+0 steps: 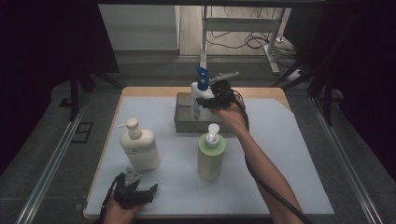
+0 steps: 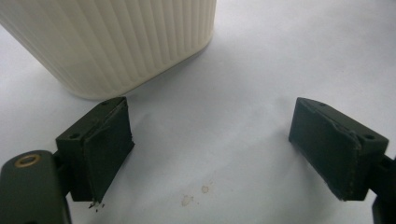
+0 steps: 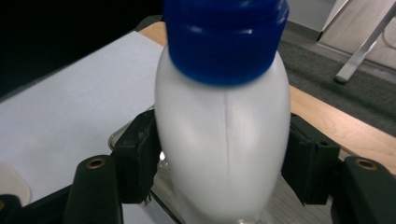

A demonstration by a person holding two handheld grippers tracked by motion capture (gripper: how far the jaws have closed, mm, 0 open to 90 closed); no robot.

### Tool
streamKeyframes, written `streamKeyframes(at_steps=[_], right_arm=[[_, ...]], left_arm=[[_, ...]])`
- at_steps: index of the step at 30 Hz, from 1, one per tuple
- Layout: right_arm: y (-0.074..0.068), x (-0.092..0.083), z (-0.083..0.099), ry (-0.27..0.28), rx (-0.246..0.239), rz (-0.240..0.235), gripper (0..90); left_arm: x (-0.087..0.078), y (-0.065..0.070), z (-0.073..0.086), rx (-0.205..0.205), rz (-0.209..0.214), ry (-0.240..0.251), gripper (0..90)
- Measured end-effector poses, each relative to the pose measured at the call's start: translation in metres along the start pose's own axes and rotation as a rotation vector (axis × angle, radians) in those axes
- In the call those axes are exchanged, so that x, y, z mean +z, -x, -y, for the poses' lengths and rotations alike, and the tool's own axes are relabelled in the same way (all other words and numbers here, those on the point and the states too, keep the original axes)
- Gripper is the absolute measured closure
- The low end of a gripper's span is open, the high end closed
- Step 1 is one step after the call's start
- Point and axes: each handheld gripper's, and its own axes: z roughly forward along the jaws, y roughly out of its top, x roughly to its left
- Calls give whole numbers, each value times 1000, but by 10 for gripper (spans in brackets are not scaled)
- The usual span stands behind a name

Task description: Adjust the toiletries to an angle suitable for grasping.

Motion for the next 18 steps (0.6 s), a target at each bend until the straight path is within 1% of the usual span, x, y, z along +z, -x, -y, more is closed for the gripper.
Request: streamKeyframes(at_steps=[1,5,11,13,18], right_arm=[[0,-2,1,1,-13,4,341],[-1,-7,3,7,-29,-2,333],[-1,-14,10,11,-34,-10,331],[-1,-18,13,17,-35,-14,342],[-1,-27,19,15,-62,-26,373]], left_arm=[[0,0,0,0,0,0,128],[0,0,0,0,0,1,128],[0,0,0,0,1,3,128],[0,0,1,-1,0,4,128],[0,0,1,-1,-1,5,128]])
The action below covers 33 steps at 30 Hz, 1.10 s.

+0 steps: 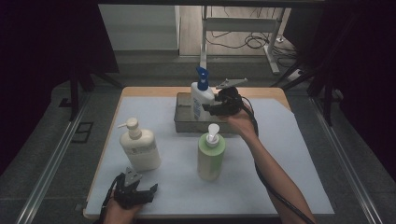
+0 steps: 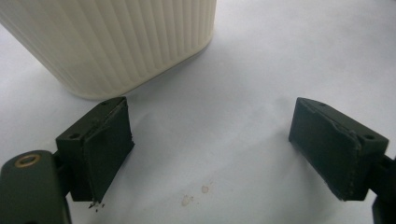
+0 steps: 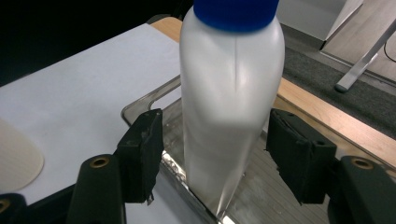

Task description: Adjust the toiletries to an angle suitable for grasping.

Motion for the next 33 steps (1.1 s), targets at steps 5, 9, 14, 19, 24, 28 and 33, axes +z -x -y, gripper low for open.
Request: streamKeyframes(at_steps=[5,9,14,19,24,28,33], right_arm=[[1,-7,7,-8,-3,-6,403],[3,-12,16,-31,9,-24,478],[7,-16,26,-47,23,-6,578],[16,-14,35,-28,76,13,686],[26,-6,42,-32,134,14,778],[30,4,46,-48,148,45,848],[27,17,47,-66,160,53,891]], left_arm=[[0,0,0,-1,0,0,128],[0,0,0,-3,1,2,128],[0,0,0,-2,0,1,128],[0,0,0,-2,1,1,128],[0,0,0,-2,1,1,128],[0,0,0,-1,1,0,128],[0,0,0,-1,0,-2,128]])
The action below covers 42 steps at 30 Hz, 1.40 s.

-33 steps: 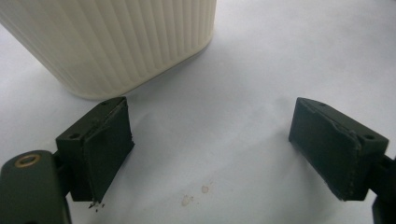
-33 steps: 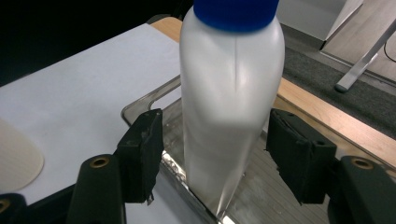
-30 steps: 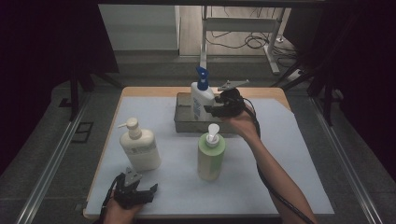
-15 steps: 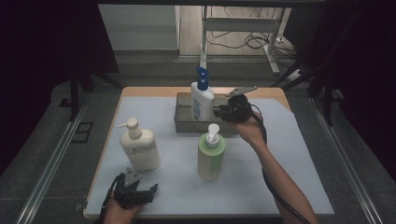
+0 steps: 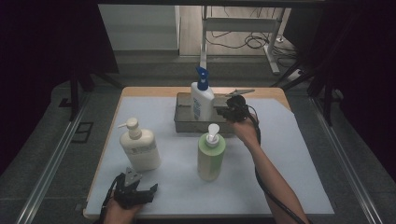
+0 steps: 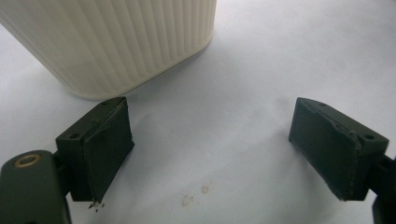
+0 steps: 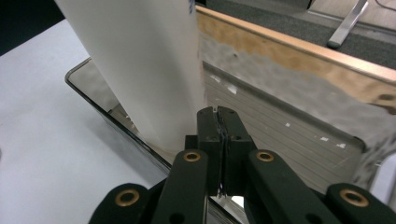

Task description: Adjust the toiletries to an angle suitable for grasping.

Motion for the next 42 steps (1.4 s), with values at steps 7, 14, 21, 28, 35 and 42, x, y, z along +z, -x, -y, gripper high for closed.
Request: streamKeyframes(at_steps=[7,14,21,28,35,42], right_arm=[[-3,19,-2,-32,-1,27,895],[-2,31,-5,-54,8,32,896],[0,38,-4,-75,26,33,896],[-3,45,-4,-89,22,27,896],[-10,51,-8,-97,5,13,896],[-12,57,-13,-99,-5,3,895]], left_arm=[[0,0,0,1,0,-1,128],[0,0,0,2,0,-3,128],[0,0,-1,2,-1,-4,128],[0,0,-1,1,1,-3,127],[0,0,-1,1,0,-5,127],[0,0,-1,2,1,-5,128]])
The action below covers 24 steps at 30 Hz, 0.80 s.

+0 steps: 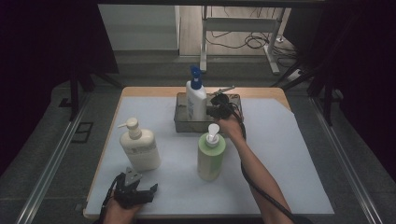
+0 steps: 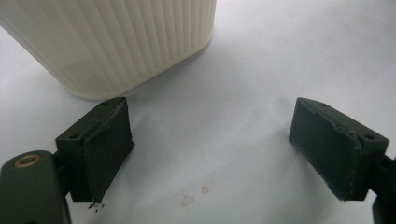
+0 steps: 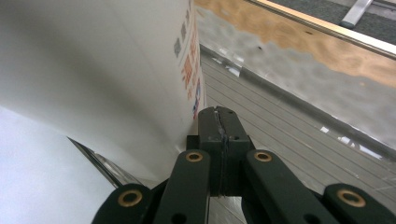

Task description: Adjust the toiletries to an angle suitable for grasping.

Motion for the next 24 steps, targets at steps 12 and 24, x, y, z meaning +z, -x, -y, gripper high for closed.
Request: streamKeyframes(at_steps=[12,24], right_arm=[[-5,4,-3,5,-12,-40,895],[0,10,-5,-8,25,-72,895]], left_arm=[[0,0,0,0,0,0,128],[0,0,0,0,0,-1,127]])
